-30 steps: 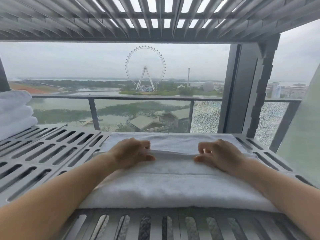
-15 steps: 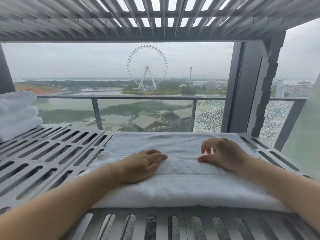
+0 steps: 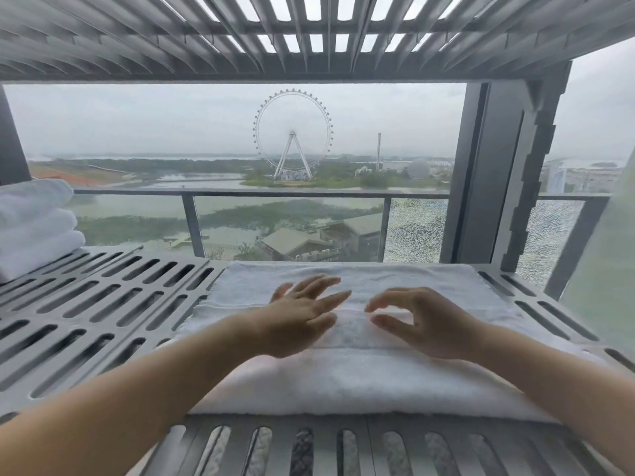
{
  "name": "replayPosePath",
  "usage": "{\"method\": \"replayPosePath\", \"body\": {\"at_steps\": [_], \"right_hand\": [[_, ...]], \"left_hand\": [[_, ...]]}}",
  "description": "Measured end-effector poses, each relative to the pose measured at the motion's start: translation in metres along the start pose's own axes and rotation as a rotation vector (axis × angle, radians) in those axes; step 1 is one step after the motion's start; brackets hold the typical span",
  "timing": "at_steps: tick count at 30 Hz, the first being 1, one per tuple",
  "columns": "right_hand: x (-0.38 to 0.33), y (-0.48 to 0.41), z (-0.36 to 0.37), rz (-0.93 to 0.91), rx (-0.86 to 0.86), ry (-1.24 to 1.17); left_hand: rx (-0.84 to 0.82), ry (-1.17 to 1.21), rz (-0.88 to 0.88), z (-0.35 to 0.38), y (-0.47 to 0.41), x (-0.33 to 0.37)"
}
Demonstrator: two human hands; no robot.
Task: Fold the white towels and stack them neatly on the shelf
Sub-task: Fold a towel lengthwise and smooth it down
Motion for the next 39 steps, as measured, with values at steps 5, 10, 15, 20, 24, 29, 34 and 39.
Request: {"method": "replayPosePath", "body": {"at_steps": [5, 10, 15, 20, 24, 29, 34, 39], "right_hand": [[0.014, 0.021, 0.025, 0.007, -0.496, 0.065], [0.052, 0.047, 0.007, 0.145, -0.481, 0.091], [0.054, 0.036, -0.001, 0.254, -0.38, -0.074], [0.071, -0.014, 0.005, 0.386, -0.246, -0.059], [0.091, -0.058, 0.017, 0.495, -0.195, 0.023], [0.113, -0.076, 0.027, 0.589, -0.173, 0.123], [0.119, -0.079, 0.031, 0.62, -0.259, 0.244], [0.125, -0.081, 0.033, 0.585, -0.327, 0.211]], "left_hand": [[-0.174, 0.009, -0.045, 0.023, 0.007, 0.001], [-0.175, 0.023, -0.088, 0.023, 0.01, -0.004], [-0.247, 0.11, -0.122, 0.02, 0.003, -0.011], [-0.214, 0.078, -0.21, 0.007, -0.043, -0.043], [-0.057, 0.049, -0.225, -0.005, -0.079, -0.068], [0.042, -0.053, -0.329, -0.005, -0.095, -0.091], [0.064, -0.031, -0.403, -0.003, -0.104, -0.111], [-0.016, -0.089, -0.452, 0.001, -0.108, -0.125]]}}
Point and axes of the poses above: each hand's wrist, its own y-axis away from the middle knuckle, its own z-axis out of the palm, x = y × z, the point moved 5 cm from there along -y, towards the middle knuckle, and after that the axes turned 1 degree about z, right-handed, at the moved point
